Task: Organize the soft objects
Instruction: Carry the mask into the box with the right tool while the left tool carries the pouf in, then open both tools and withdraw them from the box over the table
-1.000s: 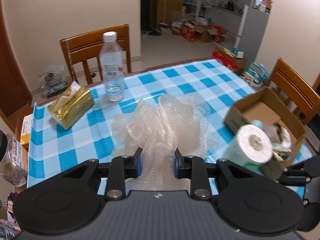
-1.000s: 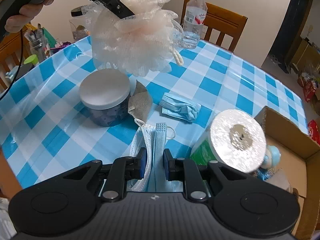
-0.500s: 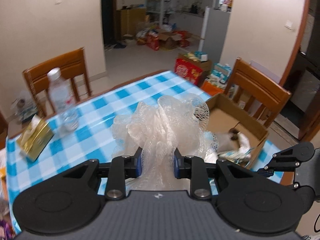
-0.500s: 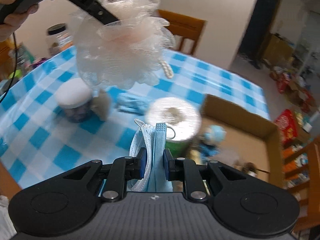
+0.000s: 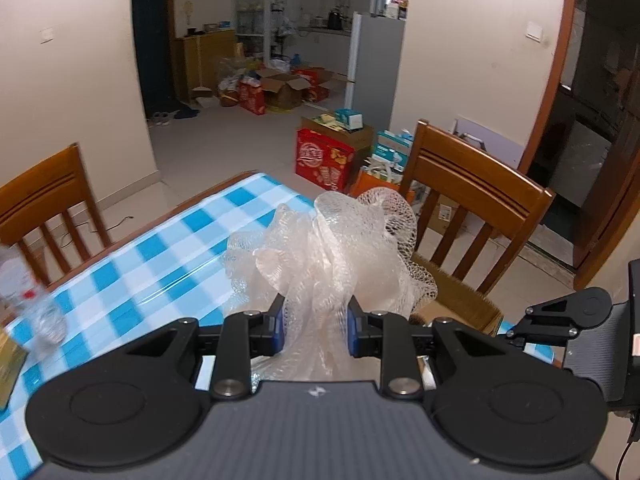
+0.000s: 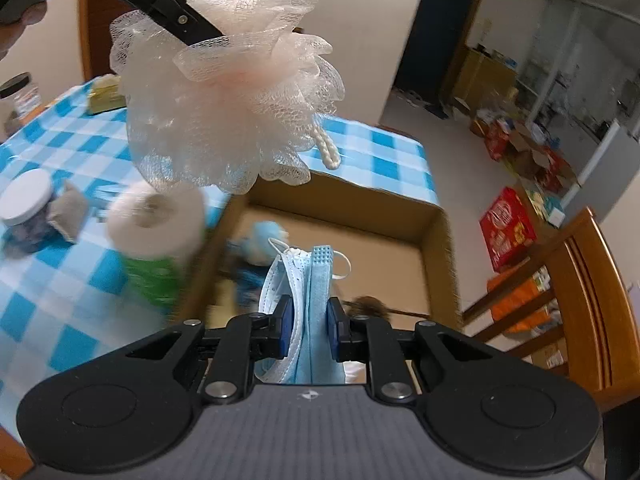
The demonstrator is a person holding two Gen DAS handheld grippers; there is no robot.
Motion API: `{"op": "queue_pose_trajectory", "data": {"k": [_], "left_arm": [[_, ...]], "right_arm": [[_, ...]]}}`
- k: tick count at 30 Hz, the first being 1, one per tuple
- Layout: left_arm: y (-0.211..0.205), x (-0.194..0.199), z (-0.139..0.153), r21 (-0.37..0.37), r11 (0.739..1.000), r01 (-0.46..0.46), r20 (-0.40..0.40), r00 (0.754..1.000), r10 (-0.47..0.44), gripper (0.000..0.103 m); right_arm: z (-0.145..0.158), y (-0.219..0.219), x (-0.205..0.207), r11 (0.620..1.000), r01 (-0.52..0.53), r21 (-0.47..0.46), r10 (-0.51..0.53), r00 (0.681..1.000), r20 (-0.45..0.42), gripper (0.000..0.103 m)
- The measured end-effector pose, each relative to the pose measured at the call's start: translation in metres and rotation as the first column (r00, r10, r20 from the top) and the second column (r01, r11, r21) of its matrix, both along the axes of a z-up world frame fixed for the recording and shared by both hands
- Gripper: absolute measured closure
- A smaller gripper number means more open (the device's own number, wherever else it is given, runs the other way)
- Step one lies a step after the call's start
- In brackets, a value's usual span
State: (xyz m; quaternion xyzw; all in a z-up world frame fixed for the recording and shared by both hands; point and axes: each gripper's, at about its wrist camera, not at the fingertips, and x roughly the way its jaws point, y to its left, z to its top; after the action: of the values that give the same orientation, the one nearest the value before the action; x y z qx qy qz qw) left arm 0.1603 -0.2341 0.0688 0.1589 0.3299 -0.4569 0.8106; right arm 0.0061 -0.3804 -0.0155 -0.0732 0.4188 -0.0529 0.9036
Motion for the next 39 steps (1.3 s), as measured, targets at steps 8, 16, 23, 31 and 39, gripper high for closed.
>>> {"op": "queue_pose_trajectory", "data": {"k": [8, 16, 23, 31, 39], "left_arm": [[-0.072, 0.000, -0.019, 0.022, 0.999, 0.044, -0.014, 0.999, -0.044, 0.077], [-0.126, 0.003, -0.043, 0.054, 0.996, 0.073, -0.025, 0.997, -0.072, 0.077], [-0.165, 0.006, -0.061, 0.055, 0.993, 0.104, -0.046, 0.994, -0.102, 0.033], [-0.171, 0.008, -0.077, 0.090, 0.995, 0.037, -0.027, 0.999, -0.035, 0.009], [-0.144, -0.007, -0.063, 0.083, 0.996, 0.020, -0.007, 1.000, -0.020, 0.005]], "right_arm": [[-0.017, -0.053, 0.007, 0.996, 0.088, -0.005, -0.088, 0.996, 0.009, 0.080], [-0.025, -0.069, -0.004, 0.991, 0.120, 0.053, -0.122, 0.991, 0.047, 0.019], [-0.029, -0.077, -0.014, 0.984, 0.155, 0.082, -0.159, 0.987, 0.033, 0.011], [-0.031, -0.079, -0.025, 0.978, 0.175, 0.111, -0.179, 0.984, 0.025, 0.002], [-0.024, -0.067, -0.027, 0.976, 0.179, 0.123, -0.183, 0.983, 0.029, 0.000]]}}
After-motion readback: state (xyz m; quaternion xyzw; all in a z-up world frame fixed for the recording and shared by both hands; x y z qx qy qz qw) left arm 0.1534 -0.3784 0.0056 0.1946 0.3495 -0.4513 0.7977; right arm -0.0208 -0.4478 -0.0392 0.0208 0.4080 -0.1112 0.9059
